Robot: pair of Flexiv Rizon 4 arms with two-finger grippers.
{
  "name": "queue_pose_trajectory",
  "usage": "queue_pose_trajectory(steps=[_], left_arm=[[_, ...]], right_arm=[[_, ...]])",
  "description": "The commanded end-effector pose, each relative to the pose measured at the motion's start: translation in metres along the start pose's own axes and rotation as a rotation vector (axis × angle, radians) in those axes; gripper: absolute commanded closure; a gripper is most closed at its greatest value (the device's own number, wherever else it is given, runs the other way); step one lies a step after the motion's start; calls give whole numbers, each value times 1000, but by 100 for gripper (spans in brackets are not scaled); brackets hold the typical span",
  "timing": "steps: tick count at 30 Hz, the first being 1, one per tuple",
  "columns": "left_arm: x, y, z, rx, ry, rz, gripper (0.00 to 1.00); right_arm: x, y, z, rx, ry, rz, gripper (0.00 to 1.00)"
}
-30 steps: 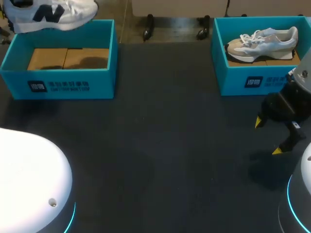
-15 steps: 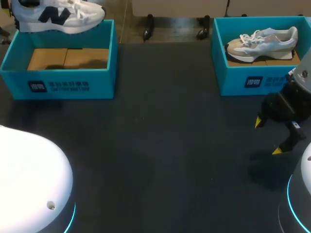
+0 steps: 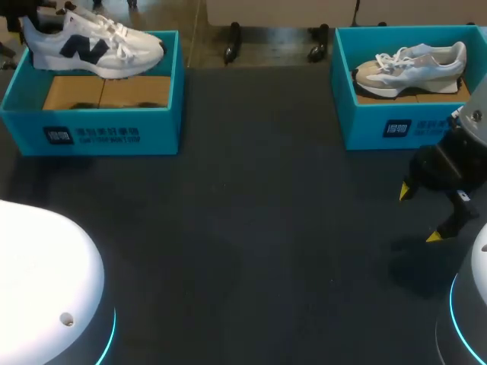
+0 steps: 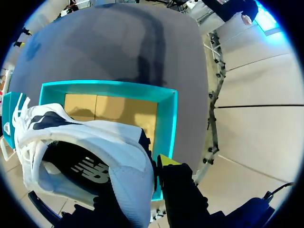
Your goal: Take the shoe out of the shoebox, open the shoe tongue, remove and reinsert the insole, then place the shoe into the shoebox
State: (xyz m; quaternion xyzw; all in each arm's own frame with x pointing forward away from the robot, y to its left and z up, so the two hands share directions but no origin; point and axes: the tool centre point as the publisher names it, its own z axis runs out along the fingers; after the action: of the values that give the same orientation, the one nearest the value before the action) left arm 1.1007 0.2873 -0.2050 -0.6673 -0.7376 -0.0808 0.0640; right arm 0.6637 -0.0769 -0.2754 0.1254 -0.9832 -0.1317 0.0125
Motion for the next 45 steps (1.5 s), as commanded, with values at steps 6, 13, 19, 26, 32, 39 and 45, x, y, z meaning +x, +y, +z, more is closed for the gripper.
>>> queue_pose_trajectory(steps=[6, 13, 19, 26, 32, 39, 45], left_arm=[[2, 0, 34, 44, -14, -5, 100], [2, 4, 46, 69, -16, -31, 100], [3, 8, 53, 86, -17, -52, 100], [0, 6, 68, 115, -6, -80, 100], [6, 11, 60, 108, -34, -90, 100], [6, 11, 60, 108, -34, -90, 100], [6, 11, 60, 108, -34, -90, 100]], right_arm=[[1, 0, 1, 3, -1, 0, 0], [1, 0, 1, 3, -1, 0, 0], [1, 0, 1, 3, -1, 0, 0], [1, 0, 1, 3, -1, 0, 0], [1, 0, 1, 3, -1, 0, 0], [1, 0, 1, 3, -1, 0, 0], [1, 0, 1, 3, -1, 0, 0]])
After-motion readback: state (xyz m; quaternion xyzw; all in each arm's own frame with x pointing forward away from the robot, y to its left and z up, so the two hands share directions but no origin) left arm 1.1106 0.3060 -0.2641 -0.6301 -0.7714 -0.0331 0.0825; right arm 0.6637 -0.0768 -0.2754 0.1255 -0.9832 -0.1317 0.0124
